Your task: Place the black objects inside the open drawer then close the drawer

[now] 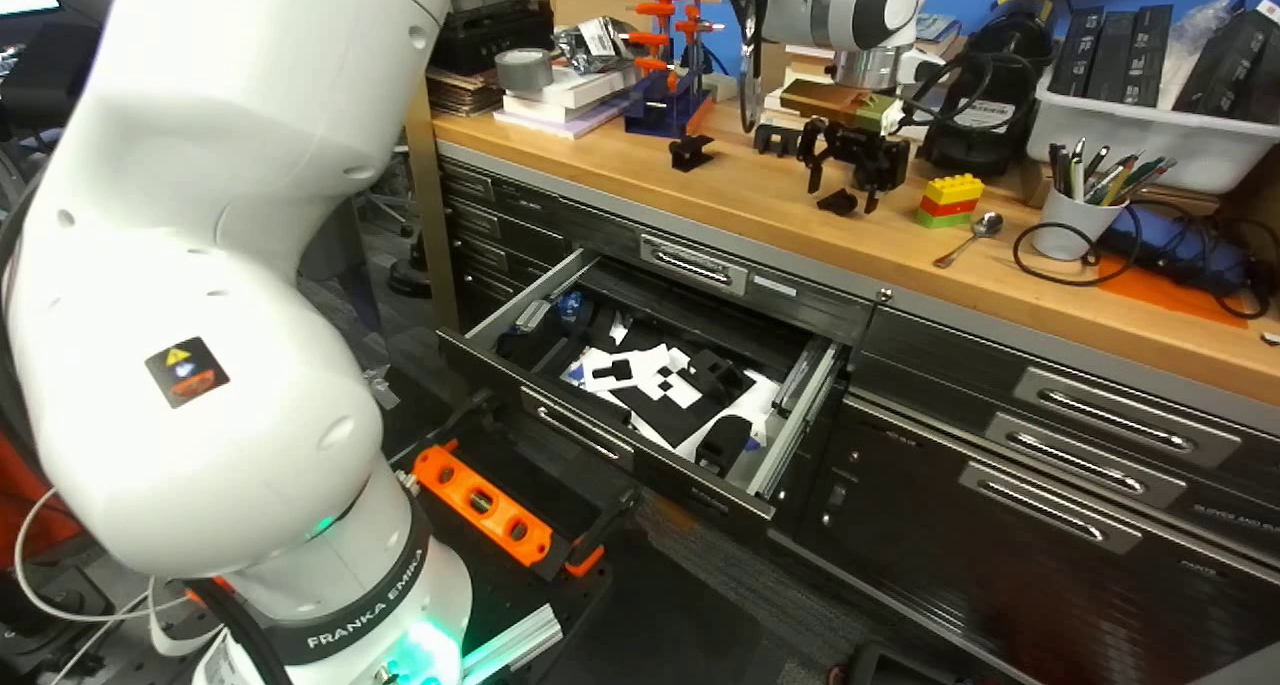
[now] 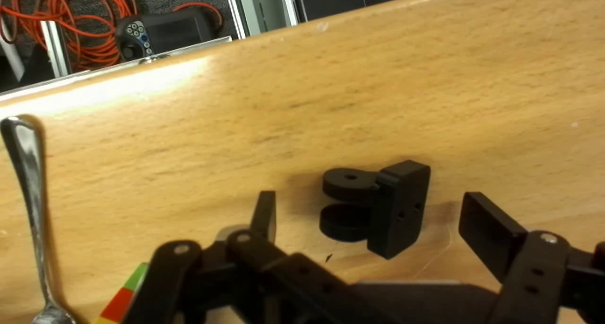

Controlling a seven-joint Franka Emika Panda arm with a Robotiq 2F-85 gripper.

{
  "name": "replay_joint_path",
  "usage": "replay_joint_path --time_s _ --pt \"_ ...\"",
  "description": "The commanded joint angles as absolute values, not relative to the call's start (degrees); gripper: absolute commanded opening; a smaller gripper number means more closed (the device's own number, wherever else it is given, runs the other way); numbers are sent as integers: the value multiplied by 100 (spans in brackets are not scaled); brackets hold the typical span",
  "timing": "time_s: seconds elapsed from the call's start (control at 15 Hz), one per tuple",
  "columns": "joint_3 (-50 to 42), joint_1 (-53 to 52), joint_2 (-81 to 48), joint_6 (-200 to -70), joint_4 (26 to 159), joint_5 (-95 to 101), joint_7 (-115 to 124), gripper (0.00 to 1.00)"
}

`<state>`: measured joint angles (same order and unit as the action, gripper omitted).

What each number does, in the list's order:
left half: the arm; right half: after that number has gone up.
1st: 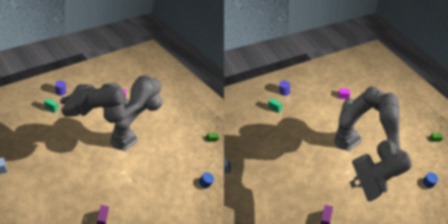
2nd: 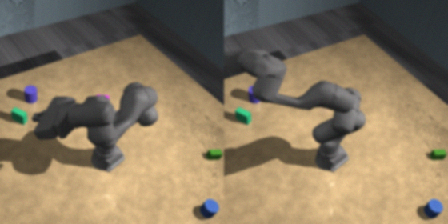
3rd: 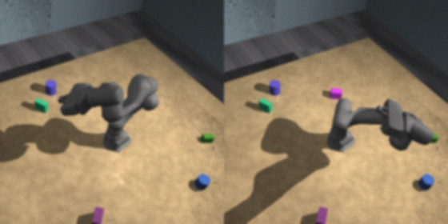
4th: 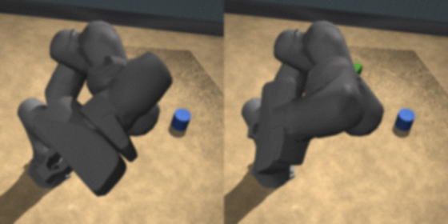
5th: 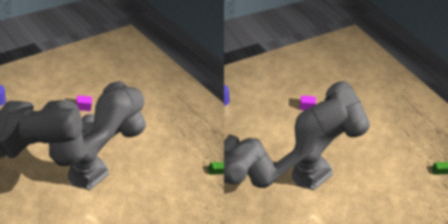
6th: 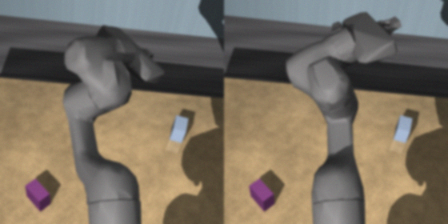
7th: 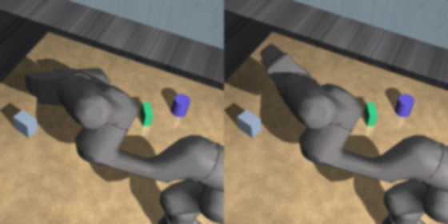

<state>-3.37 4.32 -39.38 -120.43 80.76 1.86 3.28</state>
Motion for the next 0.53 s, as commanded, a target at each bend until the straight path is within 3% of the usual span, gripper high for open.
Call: replay_joint_path --time_s 0.0,0.2,0.27,0.33,0.47 --pt "-371 407 -4101 -11783 7730 160 403 100" --pt "-365 408 -4150 -11738 7673 156 401 100" --pt "-356 416 -4169 -11750 7657 143 387 75" --pt "-355 416 -4186 -11756 7645 143 386 74" --pt "-352 429 -4221 -11766 7614 128 376 58"
